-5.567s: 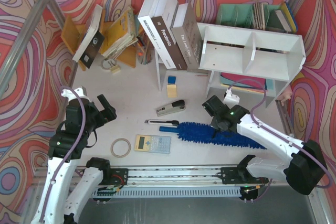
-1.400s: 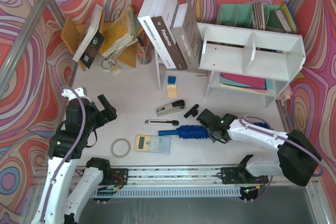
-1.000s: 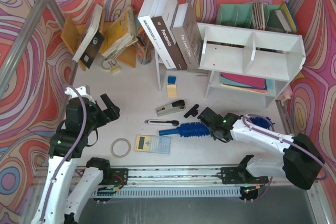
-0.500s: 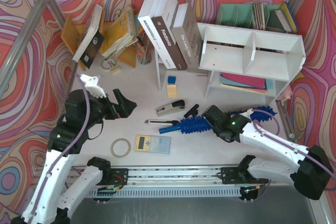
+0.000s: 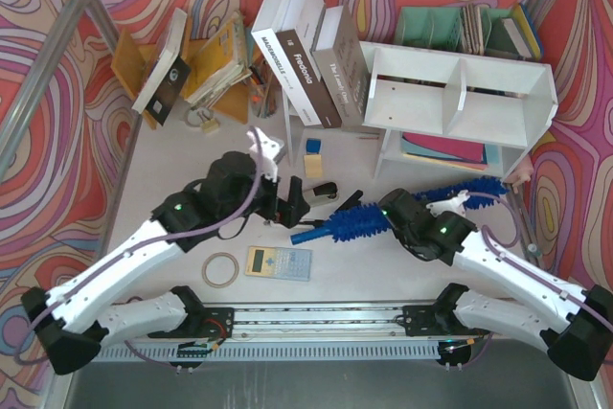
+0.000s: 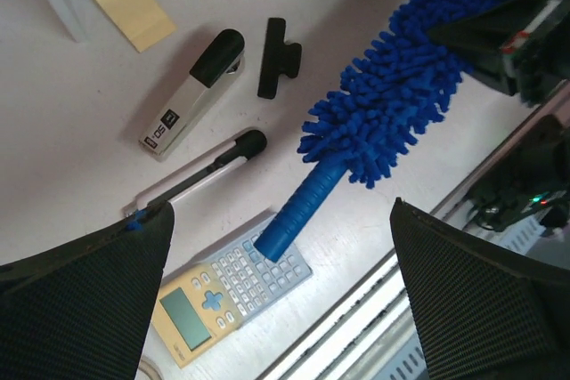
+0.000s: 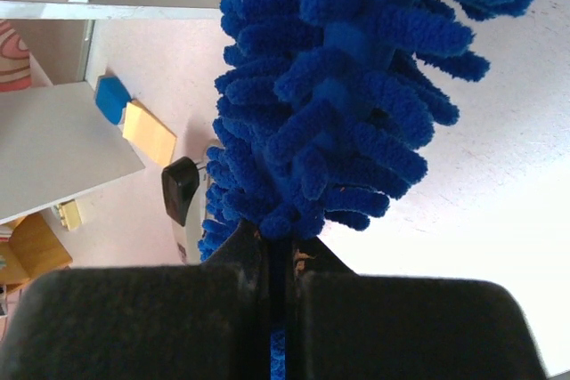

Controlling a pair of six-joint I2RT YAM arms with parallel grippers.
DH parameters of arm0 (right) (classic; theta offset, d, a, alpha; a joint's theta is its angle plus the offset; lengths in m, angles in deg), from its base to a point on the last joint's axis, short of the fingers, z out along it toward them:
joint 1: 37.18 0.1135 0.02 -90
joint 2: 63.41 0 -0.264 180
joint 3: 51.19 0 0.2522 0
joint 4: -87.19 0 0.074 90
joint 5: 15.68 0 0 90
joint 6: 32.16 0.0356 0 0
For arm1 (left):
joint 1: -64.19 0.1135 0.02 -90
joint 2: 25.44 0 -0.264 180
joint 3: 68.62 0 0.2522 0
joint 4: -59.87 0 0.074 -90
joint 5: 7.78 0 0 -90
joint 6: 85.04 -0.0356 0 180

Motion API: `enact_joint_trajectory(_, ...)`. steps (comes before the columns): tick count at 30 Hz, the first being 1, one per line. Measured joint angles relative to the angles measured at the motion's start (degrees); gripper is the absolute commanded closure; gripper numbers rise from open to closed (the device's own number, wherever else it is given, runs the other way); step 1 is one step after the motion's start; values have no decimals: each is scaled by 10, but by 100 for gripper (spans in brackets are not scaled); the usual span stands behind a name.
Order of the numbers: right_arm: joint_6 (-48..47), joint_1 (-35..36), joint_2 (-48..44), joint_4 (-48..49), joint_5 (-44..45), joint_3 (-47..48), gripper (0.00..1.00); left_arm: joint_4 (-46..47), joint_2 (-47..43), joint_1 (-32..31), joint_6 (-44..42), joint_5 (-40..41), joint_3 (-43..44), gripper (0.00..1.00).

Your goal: Dust the bookshelf with a duster

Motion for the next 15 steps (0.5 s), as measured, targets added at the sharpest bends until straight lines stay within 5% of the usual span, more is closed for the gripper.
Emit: enact_joint_trajectory(15, -28, 0, -30, -18, 12, 23, 100, 80, 194, -103, -113, 25, -8, 8)
